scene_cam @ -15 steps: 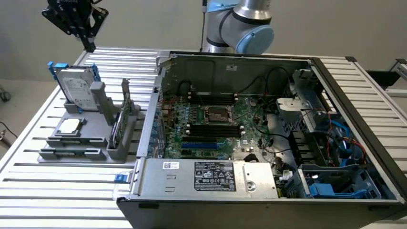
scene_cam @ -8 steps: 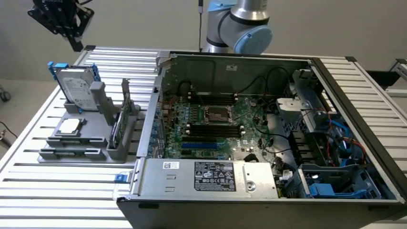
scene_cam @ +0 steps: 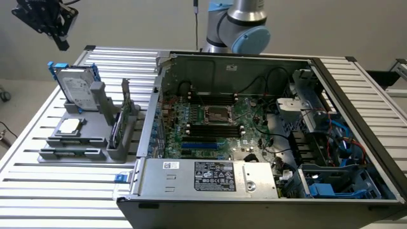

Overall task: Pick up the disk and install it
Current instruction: 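Reach for the disk, then pick up the disk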

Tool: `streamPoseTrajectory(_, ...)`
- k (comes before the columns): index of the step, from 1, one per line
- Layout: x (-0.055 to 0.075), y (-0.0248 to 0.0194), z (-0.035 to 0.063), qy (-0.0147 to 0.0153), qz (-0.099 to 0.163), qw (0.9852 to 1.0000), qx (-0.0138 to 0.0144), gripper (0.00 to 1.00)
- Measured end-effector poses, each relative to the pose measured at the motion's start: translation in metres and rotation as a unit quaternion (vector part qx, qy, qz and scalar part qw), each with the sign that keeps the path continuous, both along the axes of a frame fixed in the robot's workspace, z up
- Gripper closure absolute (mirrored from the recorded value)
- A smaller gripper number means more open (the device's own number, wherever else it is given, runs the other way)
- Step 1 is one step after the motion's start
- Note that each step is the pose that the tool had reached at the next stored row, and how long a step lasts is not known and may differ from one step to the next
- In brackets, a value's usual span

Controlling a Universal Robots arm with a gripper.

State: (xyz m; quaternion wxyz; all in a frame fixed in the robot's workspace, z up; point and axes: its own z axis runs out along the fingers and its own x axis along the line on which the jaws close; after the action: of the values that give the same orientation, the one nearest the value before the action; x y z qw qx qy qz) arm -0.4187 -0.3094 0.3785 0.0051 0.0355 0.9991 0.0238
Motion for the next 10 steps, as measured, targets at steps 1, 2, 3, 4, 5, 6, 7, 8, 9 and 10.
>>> streamPoseTrajectory(1, -0.005, 0.001, -0.0004, 0.0004, 0.0, 1.0, 0.0, 0.89)
streamPoseTrajectory(2, -0.009, 0.0019, -0.0008, 0.0007, 0.0, 1.0, 0.0, 0.89)
streamPoseTrajectory(3, -0.014, 0.0027, -0.001, 0.0009, 0.0, 1.0, 0.0, 0.89)
streamPoseTrajectory(4, -0.018, 0.003, -0.001, 0.001, 0.0, 1.0, 0.0, 0.89)
streamPoseTrajectory(5, -0.02, 0.003, -0.001, 0.0011, 0.0, 1.0, 0.0, 0.89)
streamPoseTrajectory(6, -0.02, 0.003, -0.001, 0.001, 0.0, 1.0, 0.0, 0.89)
streamPoseTrajectory(7, -0.02, 0.003, -0.001, 0.001, 0.0, 1.0, 0.0, 0.89)
streamPoseTrajectory(8, -0.02, 0.003, -0.001, 0.001, 0.0, 1.0, 0.0, 0.89)
streamPoseTrajectory(9, -0.02, 0.003, -0.001, 0.001, 0.0, 1.0, 0.0, 0.89)
streamPoseTrajectory(10, -0.02, 0.003, -0.001, 0.001, -0.001, 1.0, 0.0, 0.89)
